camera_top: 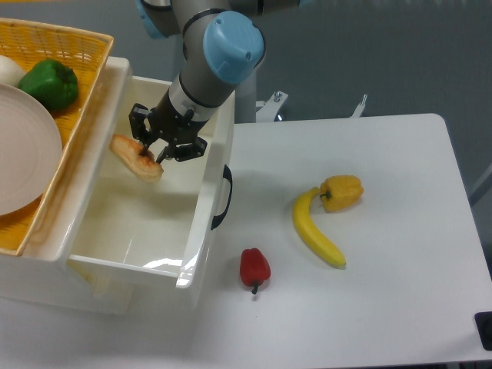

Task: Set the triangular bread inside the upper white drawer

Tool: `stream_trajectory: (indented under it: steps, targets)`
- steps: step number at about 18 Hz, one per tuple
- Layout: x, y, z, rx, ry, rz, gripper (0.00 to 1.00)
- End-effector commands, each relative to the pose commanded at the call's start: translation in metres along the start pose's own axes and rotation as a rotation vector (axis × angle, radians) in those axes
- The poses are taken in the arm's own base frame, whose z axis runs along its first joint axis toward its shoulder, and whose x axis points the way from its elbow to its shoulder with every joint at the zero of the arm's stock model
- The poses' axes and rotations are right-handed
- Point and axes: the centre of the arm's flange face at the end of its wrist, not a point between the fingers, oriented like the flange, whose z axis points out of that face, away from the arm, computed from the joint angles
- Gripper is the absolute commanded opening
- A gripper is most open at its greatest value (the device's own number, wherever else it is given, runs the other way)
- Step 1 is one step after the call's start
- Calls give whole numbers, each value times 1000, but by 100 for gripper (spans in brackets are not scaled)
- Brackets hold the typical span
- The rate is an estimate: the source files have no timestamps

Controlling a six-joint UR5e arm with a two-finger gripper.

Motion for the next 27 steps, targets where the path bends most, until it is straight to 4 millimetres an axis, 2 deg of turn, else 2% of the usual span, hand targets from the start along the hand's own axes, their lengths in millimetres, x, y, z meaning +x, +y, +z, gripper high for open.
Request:
stream_trajectory:
  steps: [9,17,21,27]
  targets:
    - [-1,-1,-7,11,-9,1,51]
    - [4,2,-36,58,-35,4,50]
    - [-12,11,-64,109,-64,-3,51]
    - [-64,36,-112,184,-118,-17,54]
